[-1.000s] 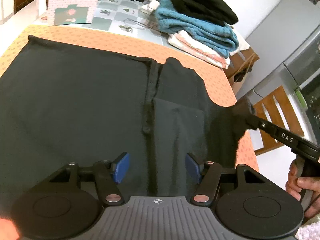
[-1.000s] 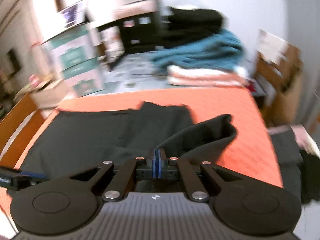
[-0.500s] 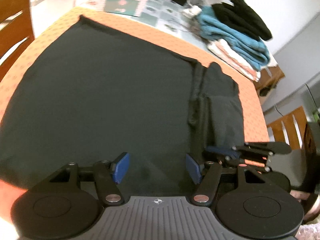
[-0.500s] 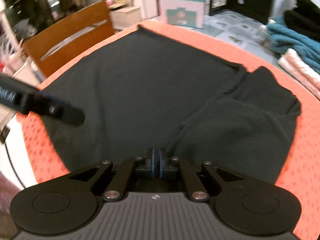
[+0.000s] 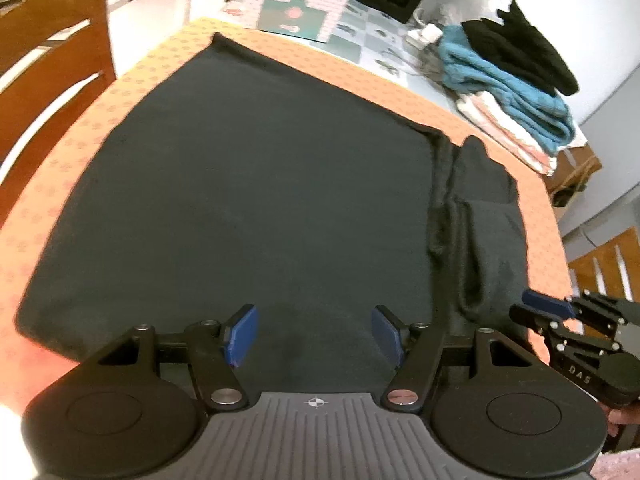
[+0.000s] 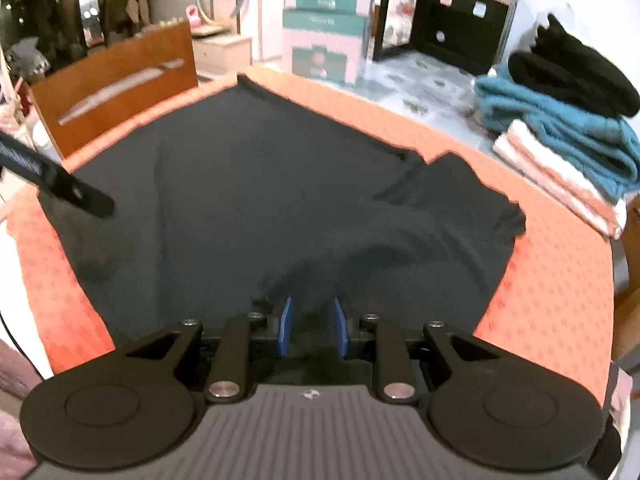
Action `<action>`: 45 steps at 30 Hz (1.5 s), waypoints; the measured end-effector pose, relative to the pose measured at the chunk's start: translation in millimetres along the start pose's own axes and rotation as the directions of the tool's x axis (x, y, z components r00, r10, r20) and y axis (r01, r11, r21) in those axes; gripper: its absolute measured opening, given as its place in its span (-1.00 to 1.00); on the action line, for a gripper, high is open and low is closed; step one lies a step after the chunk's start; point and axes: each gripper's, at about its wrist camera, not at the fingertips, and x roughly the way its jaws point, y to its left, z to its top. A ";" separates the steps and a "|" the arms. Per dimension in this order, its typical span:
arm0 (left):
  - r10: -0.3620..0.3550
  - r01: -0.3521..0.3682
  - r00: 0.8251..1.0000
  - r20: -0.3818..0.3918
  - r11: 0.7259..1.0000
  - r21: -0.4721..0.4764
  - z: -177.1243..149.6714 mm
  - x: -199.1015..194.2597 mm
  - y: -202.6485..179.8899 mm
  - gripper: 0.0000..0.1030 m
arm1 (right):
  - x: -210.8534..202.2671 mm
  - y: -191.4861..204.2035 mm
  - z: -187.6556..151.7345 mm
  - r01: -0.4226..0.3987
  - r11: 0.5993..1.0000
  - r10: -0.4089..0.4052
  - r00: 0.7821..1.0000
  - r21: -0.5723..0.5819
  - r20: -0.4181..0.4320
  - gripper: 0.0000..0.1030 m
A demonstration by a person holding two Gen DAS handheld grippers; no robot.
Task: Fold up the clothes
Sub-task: 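Pinch the shirt edge with the right tool and lift it, then fold the pinched shirt side over the body with the right tool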
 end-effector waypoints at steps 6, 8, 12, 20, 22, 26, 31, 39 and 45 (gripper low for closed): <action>0.065 -0.065 0.998 0.005 0.996 -0.060 -4.8 -16.5 28.3 0.28 | 14.9 2.6 -15.5 -0.002 1.000 0.003 1.000 0.031 -0.030 -0.32; 0.078 -0.077 0.997 0.014 0.995 -0.066 -1.7 -22.8 36.5 0.28 | 11.4 4.1 -11.6 -0.006 0.999 0.006 1.000 0.037 -0.010 -0.32; 0.081 -0.079 0.996 0.032 0.995 -0.054 11.0 -31.2 54.7 0.29 | -0.1 9.2 -1.7 -0.002 0.999 0.001 1.000 0.034 0.006 -0.32; 0.025 -0.027 0.998 0.050 0.998 0.051 65.3 -37.5 107.4 0.29 | -7.5 48.2 22.8 0.010 0.990 -0.011 1.000 0.139 0.008 -0.32; -0.010 0.006 0.999 0.040 0.994 0.105 83.3 -38.2 121.4 0.29 | -3.9 67.3 30.9 0.013 0.984 -0.016 1.000 0.177 0.011 -0.32; -0.084 0.077 0.996 0.019 0.970 0.230 120.6 -37.5 150.5 0.30 | 11.5 117.3 48.5 0.016 0.971 -0.020 1.000 0.240 0.014 -0.32; -0.125 0.119 0.992 0.000 0.947 0.297 153.2 -31.8 188.1 0.30 | 30.8 184.3 73.8 0.047 0.953 -0.055 0.998 0.300 0.018 -0.32; -0.161 0.162 0.986 -0.032 0.925 0.343 177.6 -24.4 222.3 0.30 | 64.3 264.8 104.6 -0.032 0.962 0.035 0.999 0.271 -0.006 -0.32; -0.156 0.159 0.987 -0.039 0.915 0.370 180.3 -27.6 237.8 0.30 | 85.2 312.1 122.0 -0.131 0.972 0.136 0.991 0.195 -0.012 -0.32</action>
